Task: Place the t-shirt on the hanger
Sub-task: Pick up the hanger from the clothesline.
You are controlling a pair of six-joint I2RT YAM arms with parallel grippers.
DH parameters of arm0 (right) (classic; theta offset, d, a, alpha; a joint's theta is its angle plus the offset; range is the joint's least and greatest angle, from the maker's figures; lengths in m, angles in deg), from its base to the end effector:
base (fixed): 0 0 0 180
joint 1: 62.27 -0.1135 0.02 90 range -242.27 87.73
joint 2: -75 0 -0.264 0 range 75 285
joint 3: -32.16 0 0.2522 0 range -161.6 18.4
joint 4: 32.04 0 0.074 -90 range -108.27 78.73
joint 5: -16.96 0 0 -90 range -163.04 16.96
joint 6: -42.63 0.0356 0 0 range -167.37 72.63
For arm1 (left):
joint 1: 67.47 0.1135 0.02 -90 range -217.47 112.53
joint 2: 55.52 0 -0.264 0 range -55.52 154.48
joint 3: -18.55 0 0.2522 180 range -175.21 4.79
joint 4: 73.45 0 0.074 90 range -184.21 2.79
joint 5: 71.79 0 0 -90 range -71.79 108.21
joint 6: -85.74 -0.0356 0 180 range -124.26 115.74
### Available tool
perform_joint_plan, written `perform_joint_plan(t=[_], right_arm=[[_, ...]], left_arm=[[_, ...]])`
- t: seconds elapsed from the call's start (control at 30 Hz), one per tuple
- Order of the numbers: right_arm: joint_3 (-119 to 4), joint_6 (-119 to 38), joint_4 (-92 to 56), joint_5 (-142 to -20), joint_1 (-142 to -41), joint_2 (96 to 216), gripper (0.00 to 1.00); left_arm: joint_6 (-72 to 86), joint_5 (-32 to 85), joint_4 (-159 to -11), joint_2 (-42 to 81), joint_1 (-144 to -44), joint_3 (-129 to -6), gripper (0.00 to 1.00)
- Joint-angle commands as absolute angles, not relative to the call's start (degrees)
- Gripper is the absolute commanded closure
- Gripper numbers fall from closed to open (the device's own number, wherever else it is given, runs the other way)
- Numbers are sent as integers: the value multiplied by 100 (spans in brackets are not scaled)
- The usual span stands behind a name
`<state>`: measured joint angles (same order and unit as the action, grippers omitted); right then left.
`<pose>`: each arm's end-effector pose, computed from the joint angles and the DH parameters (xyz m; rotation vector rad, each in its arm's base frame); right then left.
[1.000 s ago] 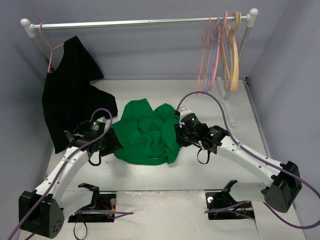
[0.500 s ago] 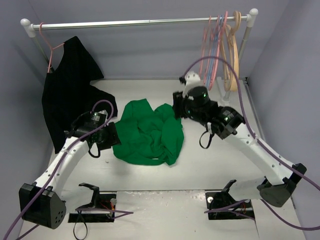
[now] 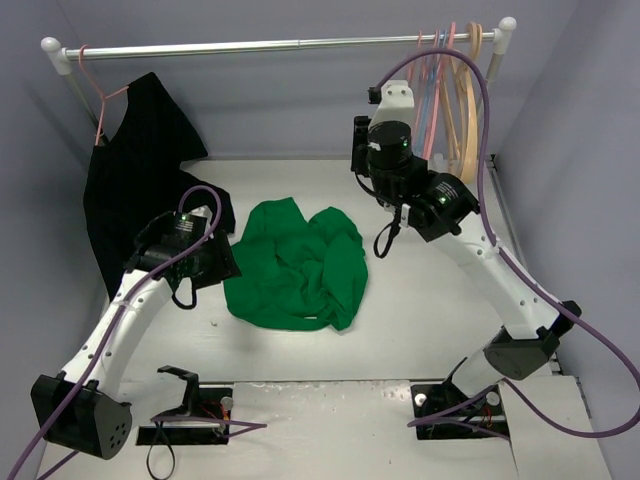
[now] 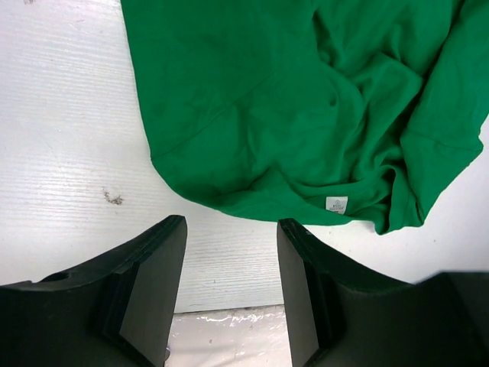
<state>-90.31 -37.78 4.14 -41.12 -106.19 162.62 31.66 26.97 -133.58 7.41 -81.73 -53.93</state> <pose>0.2437 0.2085 0.5190 -0.0433 1.5971 0.2839 0.2098 -0.0589 0.3061 -0.4063 2.4924 -0.5586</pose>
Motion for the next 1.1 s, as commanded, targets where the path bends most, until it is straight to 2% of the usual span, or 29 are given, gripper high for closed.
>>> perform_joint_plan(t=[0.0, 0.2, 0.4, 0.57, 1.07], right_arm=[[-9383, -3752, -88, -3298, -10438, 16342, 65], [-9639, -3515, 246, -3393, -9919, 16623, 66], [-9622, -3313, 361, -4148, -9357, 16834, 66], [-9340, -3251, 133, -4483, -9040, 16843, 69], [-9129, -3102, 150, -4967, -8688, 17239, 75]], left_arm=[[3063, 2735, -13415, 626, -8197, -5559, 50], [3090, 2797, -13406, 574, -8206, -5454, 50], [3072, 2850, -13397, 591, -8215, -5401, 50], [3090, 2867, -13362, 582, -8206, -5348, 50], [3081, 2893, -13335, 679, -8206, -5348, 50]])
